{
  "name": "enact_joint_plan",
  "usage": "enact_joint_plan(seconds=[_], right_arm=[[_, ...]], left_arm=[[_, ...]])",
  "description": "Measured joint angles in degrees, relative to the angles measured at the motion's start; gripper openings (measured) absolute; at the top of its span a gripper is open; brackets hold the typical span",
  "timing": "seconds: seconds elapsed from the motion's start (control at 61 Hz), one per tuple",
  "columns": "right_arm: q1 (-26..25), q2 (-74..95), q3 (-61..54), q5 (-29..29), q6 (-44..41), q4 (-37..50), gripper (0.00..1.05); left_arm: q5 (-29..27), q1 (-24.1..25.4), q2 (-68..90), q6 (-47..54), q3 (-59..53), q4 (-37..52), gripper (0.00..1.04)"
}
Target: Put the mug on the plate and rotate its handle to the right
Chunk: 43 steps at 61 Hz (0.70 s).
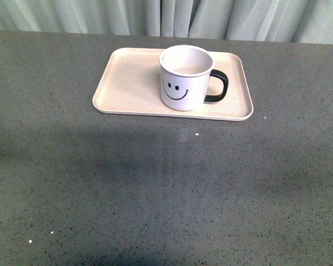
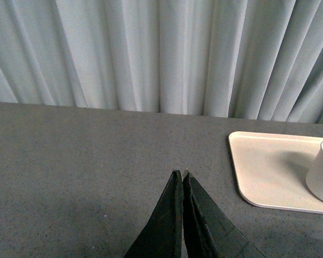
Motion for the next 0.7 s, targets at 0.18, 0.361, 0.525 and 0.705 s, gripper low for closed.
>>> enact_joint_plan(seconds=[0.18,0.361,0.525,0.705], right_arm=[[0.0,0.0,0.0,0.0,0.0,0.0,0.96],[0.0,0.0,0.0,0.0,0.0,0.0,0.96],[0.0,0.0,0.0,0.0,0.0,0.0,0.96],[0.0,0.0,0.0,0.0,0.0,0.0,0.96]], left_arm=[[0.0,0.0,-6.82,0.0,-0.02,-6.27,0.01],[0.0,0.0,-11.58,0.0,-0.02,-10.78,0.01],[0.0,0.0,-15.61,0.0,-0.02,-14.75,0.01],[0.0,0.0,-18.97,0.0,-0.02,-18.12,0.01]])
